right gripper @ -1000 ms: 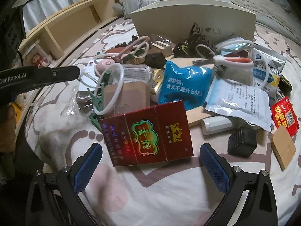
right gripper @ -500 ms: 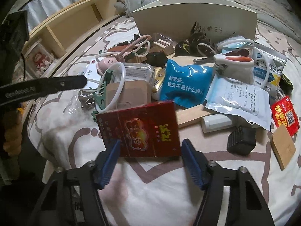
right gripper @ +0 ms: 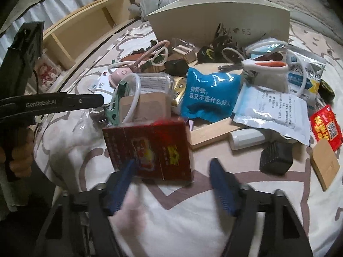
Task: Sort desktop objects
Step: 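Close the left gripper on green clothespins while right gripper grasps the red cigarette box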
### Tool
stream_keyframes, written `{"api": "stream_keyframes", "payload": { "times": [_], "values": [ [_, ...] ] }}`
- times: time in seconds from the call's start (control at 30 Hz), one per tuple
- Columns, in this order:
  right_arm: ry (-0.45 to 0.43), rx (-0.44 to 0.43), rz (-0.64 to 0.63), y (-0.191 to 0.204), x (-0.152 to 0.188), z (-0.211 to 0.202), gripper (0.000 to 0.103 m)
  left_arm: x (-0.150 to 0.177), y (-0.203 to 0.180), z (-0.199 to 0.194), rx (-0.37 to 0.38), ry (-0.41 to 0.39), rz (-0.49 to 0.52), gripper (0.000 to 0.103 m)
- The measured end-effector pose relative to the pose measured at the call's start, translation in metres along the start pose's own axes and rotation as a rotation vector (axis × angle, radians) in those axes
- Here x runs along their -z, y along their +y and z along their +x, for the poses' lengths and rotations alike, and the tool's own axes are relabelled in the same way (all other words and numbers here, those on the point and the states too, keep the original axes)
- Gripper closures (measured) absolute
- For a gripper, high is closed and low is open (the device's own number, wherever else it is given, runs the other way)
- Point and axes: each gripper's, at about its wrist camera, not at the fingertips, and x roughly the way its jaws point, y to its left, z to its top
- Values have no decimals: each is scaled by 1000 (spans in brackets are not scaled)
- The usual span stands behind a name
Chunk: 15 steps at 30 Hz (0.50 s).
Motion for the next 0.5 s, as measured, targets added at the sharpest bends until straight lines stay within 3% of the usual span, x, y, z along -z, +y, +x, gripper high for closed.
{"api": "stream_keyframes", "payload": {
  "times": [0.07,0.17,0.5],
  "values": [
    [-12,-9,8,0,-1,-1,11,-1,-1,-3,5,-12,5,99],
    [-33,-20,9,3,-2,-3,0,-3,-3,-9,20,-28,6,99],
    [-43,27,16,25,-2,11,0,-9,-7,-30,48,-85,10,99]
  ]
}}
